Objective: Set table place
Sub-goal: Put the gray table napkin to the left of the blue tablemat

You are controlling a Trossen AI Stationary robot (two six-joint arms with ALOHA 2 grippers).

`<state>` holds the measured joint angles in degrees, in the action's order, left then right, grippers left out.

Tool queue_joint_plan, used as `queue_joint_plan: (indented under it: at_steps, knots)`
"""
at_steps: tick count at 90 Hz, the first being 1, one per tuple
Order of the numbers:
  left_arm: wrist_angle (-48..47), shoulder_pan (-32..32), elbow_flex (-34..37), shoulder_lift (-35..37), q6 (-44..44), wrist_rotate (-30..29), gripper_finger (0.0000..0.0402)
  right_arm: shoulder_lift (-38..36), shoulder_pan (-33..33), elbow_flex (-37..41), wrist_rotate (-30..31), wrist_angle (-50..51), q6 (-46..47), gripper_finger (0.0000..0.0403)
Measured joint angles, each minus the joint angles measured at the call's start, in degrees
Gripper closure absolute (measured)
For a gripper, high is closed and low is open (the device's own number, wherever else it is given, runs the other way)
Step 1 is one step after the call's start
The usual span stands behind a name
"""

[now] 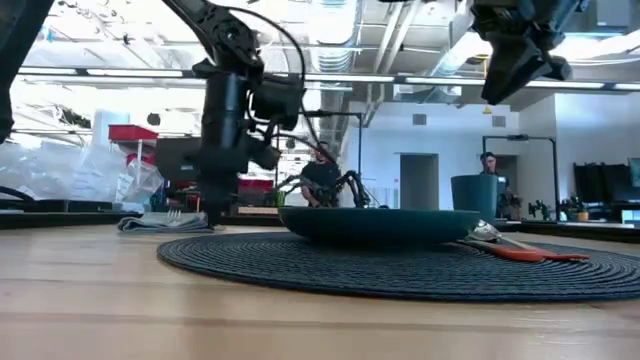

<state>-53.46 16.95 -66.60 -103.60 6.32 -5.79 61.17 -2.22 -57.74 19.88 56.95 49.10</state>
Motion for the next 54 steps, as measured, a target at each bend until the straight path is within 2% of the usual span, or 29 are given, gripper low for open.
queue_joint_plan:
  at_steps: [8,16,37,46,54]
  knots:
    - [0.88,1.96,0.90,4.14,2.97,4.94,0.0294,0.00,0.00,0.00,0.10,0.09,0.39,0.0330]
    - [6.54,2.78,3.54,11.84,6.45,7.71,0.0265,0.00,0.00,0.00,1.24,0.09,0.39,0.0330]
    - [15.00,4.40,20.98,31.53,16.21,5.84,0.0206,0.00,0.00,0.39,6.39,-0.67,-0.26,0.0330]
    - [21.88,3.64,26.83,35.01,16.86,6.22,0.0187,0.04,0.02,1.93,7.63,-1.99,-1.84,0.0330]
    - [23.85,3.44,28.23,35.11,15.01,3.96,0.0176,-0.02,0.17,3.61,7.65,-4.26,-2.45,0.0330]
